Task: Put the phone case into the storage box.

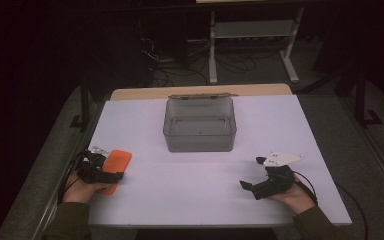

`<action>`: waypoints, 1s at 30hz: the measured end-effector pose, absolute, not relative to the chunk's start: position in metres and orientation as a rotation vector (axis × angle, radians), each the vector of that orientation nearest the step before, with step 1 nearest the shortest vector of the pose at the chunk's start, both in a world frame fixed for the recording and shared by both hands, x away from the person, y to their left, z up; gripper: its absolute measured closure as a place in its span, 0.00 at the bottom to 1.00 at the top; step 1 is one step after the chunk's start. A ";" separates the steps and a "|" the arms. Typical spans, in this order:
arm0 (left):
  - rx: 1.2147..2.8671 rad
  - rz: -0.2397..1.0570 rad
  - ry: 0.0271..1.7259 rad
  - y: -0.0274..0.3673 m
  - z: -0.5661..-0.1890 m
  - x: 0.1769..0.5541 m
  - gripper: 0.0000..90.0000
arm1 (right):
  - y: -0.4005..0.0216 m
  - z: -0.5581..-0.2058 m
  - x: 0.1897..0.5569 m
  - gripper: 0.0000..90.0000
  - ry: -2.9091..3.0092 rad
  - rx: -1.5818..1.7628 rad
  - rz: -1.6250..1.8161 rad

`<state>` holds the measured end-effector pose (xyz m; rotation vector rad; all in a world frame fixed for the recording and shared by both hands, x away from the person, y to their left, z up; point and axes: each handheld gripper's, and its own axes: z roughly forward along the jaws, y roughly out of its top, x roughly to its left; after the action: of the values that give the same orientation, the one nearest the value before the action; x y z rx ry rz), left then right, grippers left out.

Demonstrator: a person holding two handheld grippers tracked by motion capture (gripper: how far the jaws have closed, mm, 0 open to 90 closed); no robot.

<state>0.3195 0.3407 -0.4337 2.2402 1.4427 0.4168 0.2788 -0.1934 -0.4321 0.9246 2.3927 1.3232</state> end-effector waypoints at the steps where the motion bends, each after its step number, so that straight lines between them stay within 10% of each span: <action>1: 2.239 0.412 1.440 0.341 -0.433 0.320 0.14 | -0.193 -0.432 0.279 0.00 2.392 0.924 1.324; 30: 2.242 0.352 1.238 0.317 -0.407 0.315 0.15 | -0.194 -0.432 0.279 0.00 2.393 0.925 1.325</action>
<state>0.3152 0.3170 -0.4069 2.2420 1.2385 0.3520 0.2791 -0.1938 -0.4321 0.9249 2.3931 1.3254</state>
